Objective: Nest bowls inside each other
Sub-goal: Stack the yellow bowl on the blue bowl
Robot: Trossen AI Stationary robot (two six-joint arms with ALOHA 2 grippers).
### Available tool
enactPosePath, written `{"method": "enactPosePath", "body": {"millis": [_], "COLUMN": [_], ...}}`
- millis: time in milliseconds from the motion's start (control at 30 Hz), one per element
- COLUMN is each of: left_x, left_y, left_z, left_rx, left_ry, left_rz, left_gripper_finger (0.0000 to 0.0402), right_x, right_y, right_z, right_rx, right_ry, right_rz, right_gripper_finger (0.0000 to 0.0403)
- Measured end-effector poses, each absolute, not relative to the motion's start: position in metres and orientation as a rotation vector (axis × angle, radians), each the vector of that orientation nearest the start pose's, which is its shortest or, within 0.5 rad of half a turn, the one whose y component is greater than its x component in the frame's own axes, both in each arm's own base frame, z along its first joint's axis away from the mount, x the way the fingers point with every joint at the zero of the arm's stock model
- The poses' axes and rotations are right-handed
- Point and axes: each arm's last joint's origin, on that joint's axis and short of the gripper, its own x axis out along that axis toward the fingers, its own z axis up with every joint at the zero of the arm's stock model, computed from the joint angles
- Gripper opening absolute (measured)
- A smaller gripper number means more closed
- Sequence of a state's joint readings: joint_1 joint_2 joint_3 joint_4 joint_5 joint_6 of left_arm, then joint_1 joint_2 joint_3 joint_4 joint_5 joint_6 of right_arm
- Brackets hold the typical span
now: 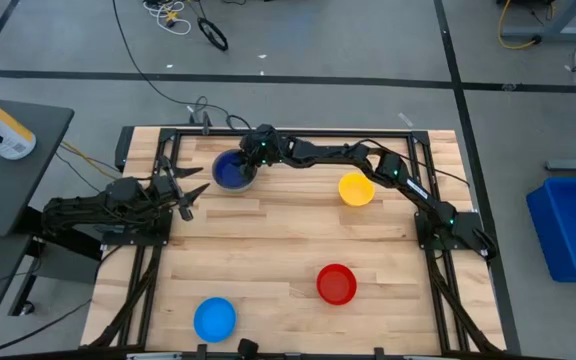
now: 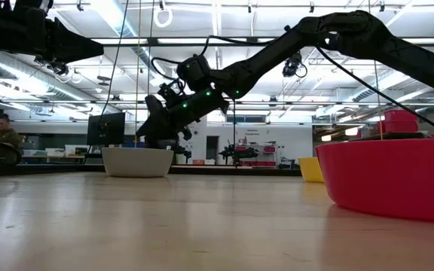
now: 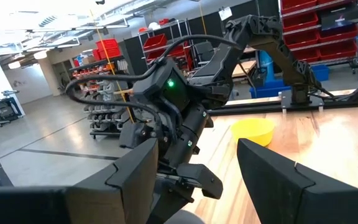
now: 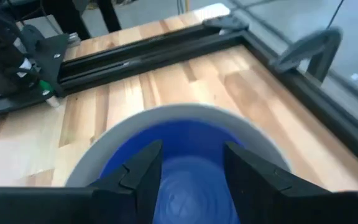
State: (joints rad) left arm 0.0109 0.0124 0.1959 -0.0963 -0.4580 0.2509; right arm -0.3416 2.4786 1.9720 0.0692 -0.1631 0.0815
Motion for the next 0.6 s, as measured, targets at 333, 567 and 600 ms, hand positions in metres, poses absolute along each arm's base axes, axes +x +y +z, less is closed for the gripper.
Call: {"method": "enactPosePath", "body": {"millis": [333, 567, 600], "left_x": [0.079, 0.079, 0.080], "left_y": [0.014, 0.013, 0.013], "left_z": [0.217, 0.217, 0.217], "left_rx": [0.223, 0.222, 0.223], "left_ry": [-0.016, -0.013, -0.013], "left_rz": [0.474, 0.460, 0.458], "left_gripper_finger": [0.0228, 0.0228, 0.0228], "right_x": [0.535, 0.530, 0.528], "right_y": [-0.153, -0.133, -0.129], "right_z": [0.163, 0.189, 0.192], "right_rx": [0.112, 0.047, 0.042], "right_ry": [0.442, 0.476, 0.475], "right_rz": [-0.161, -0.169, -0.171], "right_gripper_finger": [0.0178, 0.0225, 0.0228]}}
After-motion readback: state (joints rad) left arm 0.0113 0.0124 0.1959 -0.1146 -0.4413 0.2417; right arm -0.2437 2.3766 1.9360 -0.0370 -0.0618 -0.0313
